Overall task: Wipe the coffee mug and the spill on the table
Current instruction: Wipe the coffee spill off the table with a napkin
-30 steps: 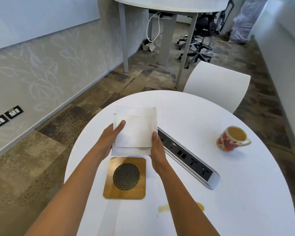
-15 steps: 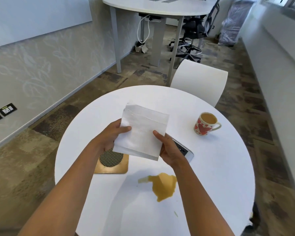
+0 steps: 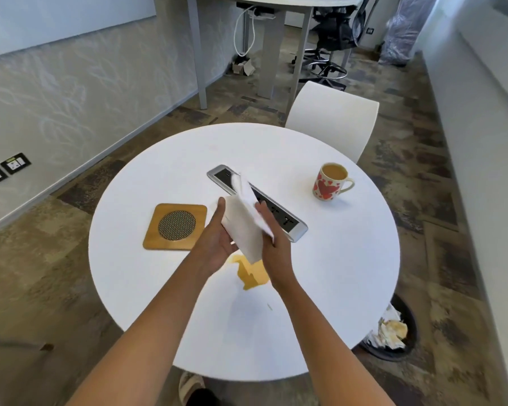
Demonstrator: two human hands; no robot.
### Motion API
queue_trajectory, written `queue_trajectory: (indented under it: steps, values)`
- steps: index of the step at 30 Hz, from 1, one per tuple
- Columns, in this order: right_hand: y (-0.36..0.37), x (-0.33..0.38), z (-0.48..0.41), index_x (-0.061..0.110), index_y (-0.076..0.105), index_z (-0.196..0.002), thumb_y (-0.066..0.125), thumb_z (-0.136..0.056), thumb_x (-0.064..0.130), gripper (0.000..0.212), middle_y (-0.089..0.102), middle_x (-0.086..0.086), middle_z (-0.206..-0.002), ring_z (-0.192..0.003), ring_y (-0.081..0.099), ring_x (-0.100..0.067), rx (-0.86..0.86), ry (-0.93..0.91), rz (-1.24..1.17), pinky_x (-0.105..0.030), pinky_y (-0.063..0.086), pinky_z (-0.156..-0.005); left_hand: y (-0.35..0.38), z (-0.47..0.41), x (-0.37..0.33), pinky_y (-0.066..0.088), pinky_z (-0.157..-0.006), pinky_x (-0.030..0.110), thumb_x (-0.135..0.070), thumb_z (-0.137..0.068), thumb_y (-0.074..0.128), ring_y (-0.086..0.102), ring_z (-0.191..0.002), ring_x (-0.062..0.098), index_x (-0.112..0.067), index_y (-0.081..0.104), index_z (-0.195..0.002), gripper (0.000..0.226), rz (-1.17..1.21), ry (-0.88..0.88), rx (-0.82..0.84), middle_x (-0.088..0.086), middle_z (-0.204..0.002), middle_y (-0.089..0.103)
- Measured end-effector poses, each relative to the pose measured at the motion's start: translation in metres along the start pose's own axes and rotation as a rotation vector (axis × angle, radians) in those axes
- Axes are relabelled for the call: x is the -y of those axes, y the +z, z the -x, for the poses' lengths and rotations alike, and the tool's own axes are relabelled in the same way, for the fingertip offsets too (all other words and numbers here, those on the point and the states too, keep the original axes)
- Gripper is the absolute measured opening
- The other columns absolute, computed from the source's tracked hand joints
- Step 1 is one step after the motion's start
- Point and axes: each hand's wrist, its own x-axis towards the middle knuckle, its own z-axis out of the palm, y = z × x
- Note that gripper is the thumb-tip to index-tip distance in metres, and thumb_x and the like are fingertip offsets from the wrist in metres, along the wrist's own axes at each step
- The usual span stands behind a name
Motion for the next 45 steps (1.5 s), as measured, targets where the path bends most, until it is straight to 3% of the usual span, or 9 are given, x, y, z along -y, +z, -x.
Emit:
queue_trajectory:
  steps: [4, 8, 13, 20, 24, 27, 31, 37, 45]
  values:
    - [-0.011, -0.008, 0.020, 0.023, 0.039, -0.142, 0.031, -0.089, 0.005, 0.057, 0.020, 0.011, -0.154, -0.145, 0.011, -0.008, 0.206, -0.224, 0.473, -0.018, 0.017, -0.114, 0.010, 0.014, 0.005, 0.055, -0.085, 0.039, -0.060, -0.083, 0.050, 0.065, -0.105, 0.024, -0.016, 0.062, -0.118, 0.058, 0.101, -0.025, -0.024, 0.008, -0.114, 0.068]
    - [-0.020, -0.015, 0.027, 0.019, 0.020, -0.148, 0.043, -0.095, 0.014, 0.058, 0.007, -0.002, -0.159, -0.147, 0.001, -0.020, 0.423, -0.313, 0.785, -0.039, 0.014, -0.119, 0.011, 0.015, 0.015, 0.054, -0.073, 0.033, -0.011, -0.091, 0.052, 0.065, -0.087, 0.019, -0.013, 0.056, -0.122, 0.031, -0.187, 0.090, -0.232, 0.007, -0.104, 0.067]
    - [-0.004, 0.005, 0.027, 0.039, 0.009, -0.148, 0.039, -0.090, 0.059, 0.069, 0.003, 0.025, -0.156, -0.143, 0.000, 0.005, 0.404, 0.208, 0.140, -0.034, 0.007, -0.121, 0.011, 0.020, 0.021, 0.052, -0.082, 0.035, -0.013, -0.095, 0.040, 0.064, -0.097, 0.022, -0.009, 0.053, -0.126, 0.034, -0.151, 0.065, -0.145, 0.011, -0.111, 0.066]
    - [0.028, 0.000, 0.016, 0.042, 0.017, -0.146, 0.039, -0.090, 0.055, 0.061, 0.032, 0.027, -0.146, -0.125, 0.033, 0.018, 0.203, 0.250, -0.042, -0.005, 0.034, -0.095, -0.003, 0.019, 0.029, 0.045, -0.093, 0.033, -0.069, -0.088, 0.008, 0.056, -0.116, 0.018, -0.015, 0.048, -0.134, 0.081, -0.055, -0.043, 0.119, 0.004, -0.125, 0.061]
    - [0.031, -0.019, 0.014, 0.029, 0.043, -0.136, 0.038, -0.099, 0.039, 0.038, 0.059, 0.000, -0.128, -0.120, 0.054, -0.013, -0.028, 0.350, -0.131, -0.033, 0.045, -0.101, -0.015, 0.016, 0.033, 0.039, -0.100, 0.027, -0.072, -0.083, 0.000, 0.050, -0.125, 0.010, -0.017, 0.046, -0.134, 0.088, -0.084, -0.063, 0.173, -0.001, -0.138, 0.051]
    - [0.022, -0.031, 0.008, 0.020, 0.039, -0.139, 0.034, -0.101, 0.028, 0.039, 0.053, -0.013, -0.135, -0.114, 0.055, -0.023, -0.240, 0.373, -0.002, -0.032, 0.044, -0.094, -0.030, 0.013, 0.033, 0.009, -0.116, 0.029, -0.067, -0.086, 0.002, 0.021, -0.139, 0.006, -0.024, 0.039, -0.139, 0.077, -0.388, -0.014, 0.051, -0.010, -0.151, 0.028]
    - [-0.018, -0.054, 0.010, 0.016, 0.030, -0.145, 0.031, -0.093, -0.005, 0.056, 0.041, -0.007, -0.147, -0.125, 0.044, -0.012, -0.418, 0.189, 0.465, -0.015, 0.033, -0.095, -0.073, 0.008, 0.042, 0.011, -0.110, 0.021, -0.045, -0.097, 0.027, 0.019, -0.139, 0.003, -0.022, 0.042, -0.138, 0.049, -0.807, 0.202, -0.192, -0.012, -0.149, 0.031]
    - [-0.046, -0.106, 0.027, 0.011, 0.014, -0.149, 0.029, -0.087, -0.013, 0.068, 0.010, -0.009, -0.159, -0.147, 0.009, -0.023, -0.139, 0.270, 0.967, -0.036, 0.009, -0.119, -0.148, 0.002, 0.064, 0.007, -0.117, 0.032, -0.022, -0.101, 0.027, 0.014, -0.144, 0.017, -0.007, 0.031, -0.142, 0.044, -1.480, 0.386, -0.269, 0.006, -0.153, 0.025]
    - [-0.001, -0.118, 0.013, 0.022, 0.011, -0.150, 0.030, -0.095, 0.004, 0.060, 0.005, 0.002, -0.159, -0.147, 0.002, -0.015, 0.128, 0.188, 0.952, -0.028, -0.001, -0.118, -0.171, 0.007, 0.072, 0.005, -0.117, 0.028, -0.037, -0.094, 0.010, 0.011, -0.143, 0.011, -0.007, 0.026, -0.144, 0.060, -1.637, 0.452, -0.210, -0.002, -0.153, 0.019]
